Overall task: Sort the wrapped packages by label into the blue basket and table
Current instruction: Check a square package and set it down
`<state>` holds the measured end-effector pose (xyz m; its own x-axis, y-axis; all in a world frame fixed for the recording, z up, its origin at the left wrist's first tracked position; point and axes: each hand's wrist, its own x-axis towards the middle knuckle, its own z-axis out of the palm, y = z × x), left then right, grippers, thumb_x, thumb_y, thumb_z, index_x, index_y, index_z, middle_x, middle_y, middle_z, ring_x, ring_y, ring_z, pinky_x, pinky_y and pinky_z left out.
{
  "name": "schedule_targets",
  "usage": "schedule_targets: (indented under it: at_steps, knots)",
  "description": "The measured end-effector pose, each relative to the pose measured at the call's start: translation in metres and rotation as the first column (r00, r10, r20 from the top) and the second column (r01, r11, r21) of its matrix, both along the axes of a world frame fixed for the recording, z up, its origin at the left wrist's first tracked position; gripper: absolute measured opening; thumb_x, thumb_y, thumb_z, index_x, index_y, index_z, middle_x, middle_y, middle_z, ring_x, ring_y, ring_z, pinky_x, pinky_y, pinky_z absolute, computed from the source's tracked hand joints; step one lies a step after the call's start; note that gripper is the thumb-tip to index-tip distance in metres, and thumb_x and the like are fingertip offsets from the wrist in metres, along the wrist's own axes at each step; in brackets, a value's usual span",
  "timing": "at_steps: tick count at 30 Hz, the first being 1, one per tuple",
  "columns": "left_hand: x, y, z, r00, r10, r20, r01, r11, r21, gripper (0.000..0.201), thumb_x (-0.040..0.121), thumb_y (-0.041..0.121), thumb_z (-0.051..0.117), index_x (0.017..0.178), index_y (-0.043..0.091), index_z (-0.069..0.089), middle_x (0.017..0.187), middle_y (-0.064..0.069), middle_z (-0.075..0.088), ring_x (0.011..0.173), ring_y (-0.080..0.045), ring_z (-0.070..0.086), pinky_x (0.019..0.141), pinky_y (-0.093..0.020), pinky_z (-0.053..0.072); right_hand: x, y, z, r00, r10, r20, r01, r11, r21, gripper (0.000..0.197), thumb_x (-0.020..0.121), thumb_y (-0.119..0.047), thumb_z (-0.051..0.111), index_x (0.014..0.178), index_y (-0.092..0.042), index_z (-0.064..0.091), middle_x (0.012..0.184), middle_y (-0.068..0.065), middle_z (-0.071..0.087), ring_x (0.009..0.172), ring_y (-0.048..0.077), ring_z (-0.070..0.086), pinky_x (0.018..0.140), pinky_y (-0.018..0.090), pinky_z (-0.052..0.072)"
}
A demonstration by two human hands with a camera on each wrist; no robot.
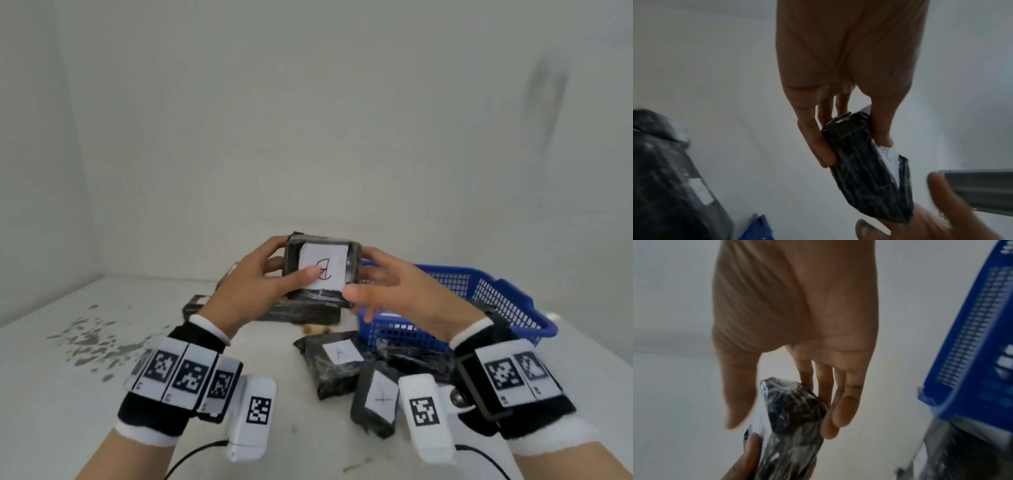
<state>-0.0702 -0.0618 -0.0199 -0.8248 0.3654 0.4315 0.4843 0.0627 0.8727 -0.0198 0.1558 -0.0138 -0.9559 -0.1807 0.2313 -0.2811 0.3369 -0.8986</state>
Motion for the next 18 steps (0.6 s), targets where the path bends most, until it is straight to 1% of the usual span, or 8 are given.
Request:
schedule_targets:
  at_steps: [2, 4, 6, 8, 10, 11, 15, 18]
  knots:
    - [0.003, 0.016, 0.008, 0.999, -0.041, -0.02, 0.041, 0.999, 0.018, 0.05, 0.077, 0.035, 0.076, 0.124, 0.03, 0.059, 0.108, 0.005, 0.074, 0.101, -0.012, 0.07, 0.082, -0.029, 0.058, 0.006, 0.01, 0.006, 0.992, -0.085, -0.096, 0.088, 0.996, 0.032, 0.069, 0.079, -0.034, 0.08, 0.141, -0.032, 0.049, 0.112, -0.002, 0.076, 0.093, 0.031, 0.072, 0.087, 0.041, 0.059]
    - [0.007, 0.026, 0.016, 0.992, -0.123, -0.022, 0.123, 0.992, 0.03, 0.061, 0.081, 0.027, 0.076, 0.135, 0.033, 0.049, 0.113, 0.001, 0.072, 0.101, -0.016, 0.07, 0.083, -0.031, 0.058, 0.015, 0.017, 0.011, 0.977, -0.134, -0.167, 0.129, 0.991, -0.035, 0.07, 0.084, -0.026, 0.074, 0.146, -0.035, 0.042, 0.109, -0.002, 0.077, 0.093, 0.031, 0.073, 0.088, 0.038, 0.06]
    - [0.014, 0.03, 0.022, 0.985, -0.16, -0.066, 0.162, 0.987, 0.019, 0.075, 0.084, 0.015, 0.073, 0.142, 0.044, 0.037, 0.118, 0.001, 0.069, 0.101, -0.014, 0.07, 0.081, -0.026, 0.058, 0.028, 0.02, 0.017, 0.965, -0.144, -0.219, 0.125, 0.988, -0.095, 0.079, 0.082, -0.03, 0.072, 0.148, -0.048, 0.032, 0.105, 0.001, 0.078, 0.078, 0.026, 0.072, 0.085, 0.032, 0.06]
    - [0.023, 0.033, 0.027, 0.98, -0.157, -0.123, 0.161, 0.987, 0.025, 0.074, 0.084, 0.014, 0.071, 0.139, 0.051, 0.038, 0.121, 0.002, 0.068, 0.102, -0.013, 0.07, 0.078, -0.024, 0.058, 0.041, 0.018, 0.022, 0.958, -0.129, -0.255, 0.11, 0.99, -0.087, 0.083, 0.076, -0.037, 0.073, 0.145, -0.056, 0.031, 0.103, 0.003, 0.078, 0.065, 0.016, 0.066, 0.074, 0.027, 0.059]
    - [0.031, 0.034, 0.031, 0.976, -0.154, -0.152, 0.16, 0.987, 0.028, 0.069, 0.081, 0.02, 0.072, 0.136, 0.05, 0.044, 0.12, 0.0, 0.069, 0.099, -0.013, 0.071, 0.077, -0.023, 0.058, 0.047, 0.017, 0.025, 0.955, -0.133, -0.264, 0.114, 0.99, -0.087, 0.082, 0.069, -0.034, 0.078, 0.14, -0.053, 0.04, 0.102, 0.004, 0.077, 0.057, 0.011, 0.063, 0.058, 0.019, 0.052]
    - [0.034, 0.035, 0.033, 0.974, -0.157, -0.162, 0.16, 0.987, 0.007, 0.07, 0.079, 0.025, 0.075, 0.136, 0.051, 0.044, 0.12, 0.001, 0.069, 0.099, -0.013, 0.071, 0.079, -0.024, 0.058, 0.047, 0.018, 0.026, 0.955, -0.14, -0.263, 0.119, 0.988, -0.093, 0.08, 0.067, -0.033, 0.079, 0.136, -0.05, 0.044, 0.101, 0.004, 0.076, 0.055, 0.011, 0.062, 0.055, 0.018, 0.049]
    - [0.041, 0.036, 0.036, 0.973, -0.154, -0.175, 0.148, 0.988, -0.048, 0.079, 0.071, 0.033, 0.081, 0.136, 0.054, 0.041, 0.117, 0.004, 0.07, 0.096, -0.014, 0.073, 0.091, -0.035, 0.056, 0.051, 0.024, 0.029, 0.954, -0.14, -0.265, 0.121, 0.989, -0.087, 0.076, 0.067, -0.035, 0.079, 0.135, -0.047, 0.047, 0.091, 0.006, 0.076, 0.057, 0.017, 0.059, 0.056, 0.027, 0.05]
    - [0.044, 0.038, 0.037, 0.972, -0.146, -0.183, 0.14, 0.989, -0.048, 0.078, 0.073, 0.035, 0.082, 0.137, 0.053, 0.04, 0.12, 0.002, 0.068, 0.097, -0.013, 0.072, 0.092, -0.037, 0.055, 0.054, 0.026, 0.032, 0.944, -0.151, -0.294, 0.135, 0.988, -0.072, 0.075, 0.069, -0.033, 0.078, 0.137, -0.044, 0.048, 0.083, 0.004, 0.075, 0.054, 0.016, 0.058, 0.056, 0.029, 0.051]
